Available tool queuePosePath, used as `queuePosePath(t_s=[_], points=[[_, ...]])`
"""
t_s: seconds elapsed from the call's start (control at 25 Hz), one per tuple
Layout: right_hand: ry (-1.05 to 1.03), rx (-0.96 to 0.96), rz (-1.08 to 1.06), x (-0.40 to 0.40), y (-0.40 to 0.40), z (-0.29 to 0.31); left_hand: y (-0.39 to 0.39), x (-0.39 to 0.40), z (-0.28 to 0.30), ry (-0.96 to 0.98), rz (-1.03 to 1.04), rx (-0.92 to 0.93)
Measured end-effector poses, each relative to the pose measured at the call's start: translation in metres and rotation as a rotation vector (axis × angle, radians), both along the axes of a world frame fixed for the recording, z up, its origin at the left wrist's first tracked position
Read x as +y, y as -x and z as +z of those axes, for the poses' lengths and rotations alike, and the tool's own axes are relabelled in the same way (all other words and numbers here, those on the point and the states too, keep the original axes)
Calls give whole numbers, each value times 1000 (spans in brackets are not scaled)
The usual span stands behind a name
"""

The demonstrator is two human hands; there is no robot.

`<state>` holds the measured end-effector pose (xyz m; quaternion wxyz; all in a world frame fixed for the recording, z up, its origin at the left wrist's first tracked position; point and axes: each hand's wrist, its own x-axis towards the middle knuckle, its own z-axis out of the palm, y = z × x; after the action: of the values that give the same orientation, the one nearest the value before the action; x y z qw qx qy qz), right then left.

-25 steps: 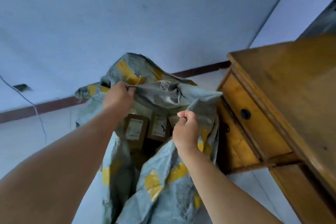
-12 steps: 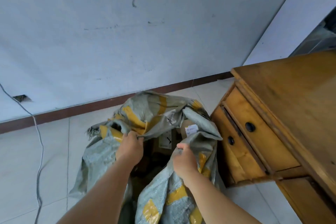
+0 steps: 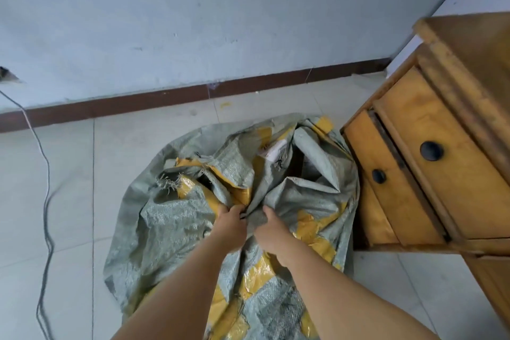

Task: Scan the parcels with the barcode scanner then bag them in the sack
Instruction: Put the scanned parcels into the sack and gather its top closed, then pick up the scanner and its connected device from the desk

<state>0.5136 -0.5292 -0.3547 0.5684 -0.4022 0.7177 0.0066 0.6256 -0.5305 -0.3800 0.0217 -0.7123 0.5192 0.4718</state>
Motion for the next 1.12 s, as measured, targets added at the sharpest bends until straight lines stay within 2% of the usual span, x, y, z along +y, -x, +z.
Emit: queuePosePath(t_s=[0.2,0.36,0.48,0.76,1.12], points=[[183,60,-18,0,20,31,5,-5,42,131,53,-171],[284,309,233,6,33,85,5,-15,104,293,-127,-278],[301,377,224,15,44,133,14,-16,155,361,-257,-234],[361,471,-38,83,83,254,64,15,261,461,-565,-71],[388,732,-570,247,186,358,225,118,367,588,-1007,168]])
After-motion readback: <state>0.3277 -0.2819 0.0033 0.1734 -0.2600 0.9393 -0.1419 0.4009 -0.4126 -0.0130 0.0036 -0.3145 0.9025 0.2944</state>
